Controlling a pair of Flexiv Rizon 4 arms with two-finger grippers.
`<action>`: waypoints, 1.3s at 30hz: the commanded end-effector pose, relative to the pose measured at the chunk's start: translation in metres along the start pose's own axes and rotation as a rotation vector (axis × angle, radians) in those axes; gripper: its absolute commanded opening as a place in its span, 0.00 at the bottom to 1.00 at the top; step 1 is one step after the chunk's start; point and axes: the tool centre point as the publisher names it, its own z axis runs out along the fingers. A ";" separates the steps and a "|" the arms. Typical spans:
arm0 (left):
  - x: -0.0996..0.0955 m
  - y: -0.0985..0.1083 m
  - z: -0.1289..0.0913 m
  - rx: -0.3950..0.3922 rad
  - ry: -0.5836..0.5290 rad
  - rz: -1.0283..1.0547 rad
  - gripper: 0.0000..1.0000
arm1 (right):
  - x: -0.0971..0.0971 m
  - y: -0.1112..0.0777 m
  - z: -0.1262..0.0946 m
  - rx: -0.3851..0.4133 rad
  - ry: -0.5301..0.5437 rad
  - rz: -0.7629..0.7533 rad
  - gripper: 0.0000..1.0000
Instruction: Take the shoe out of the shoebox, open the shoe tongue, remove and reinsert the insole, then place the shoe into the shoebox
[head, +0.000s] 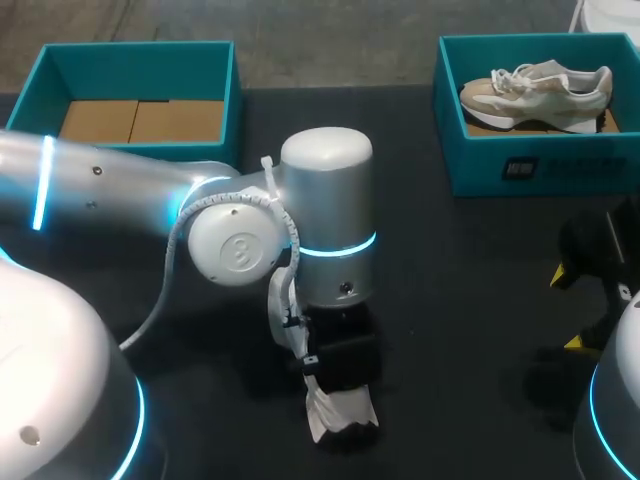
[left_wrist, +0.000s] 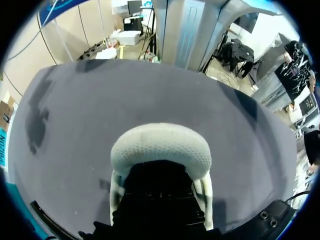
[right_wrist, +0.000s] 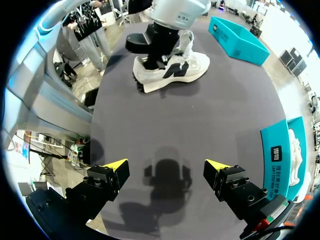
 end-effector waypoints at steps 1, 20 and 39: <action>0.011 0.022 -0.001 -0.059 -0.004 -0.013 0.00 | 0.001 0.000 0.000 0.001 -0.002 0.001 1.00; 0.011 -0.011 -0.028 0.015 -0.014 0.105 0.00 | 0.001 0.000 0.000 0.001 -0.002 0.001 1.00; 0.007 0.036 0.006 -0.121 0.062 0.044 0.00 | 0.001 0.000 0.000 0.001 -0.002 0.001 1.00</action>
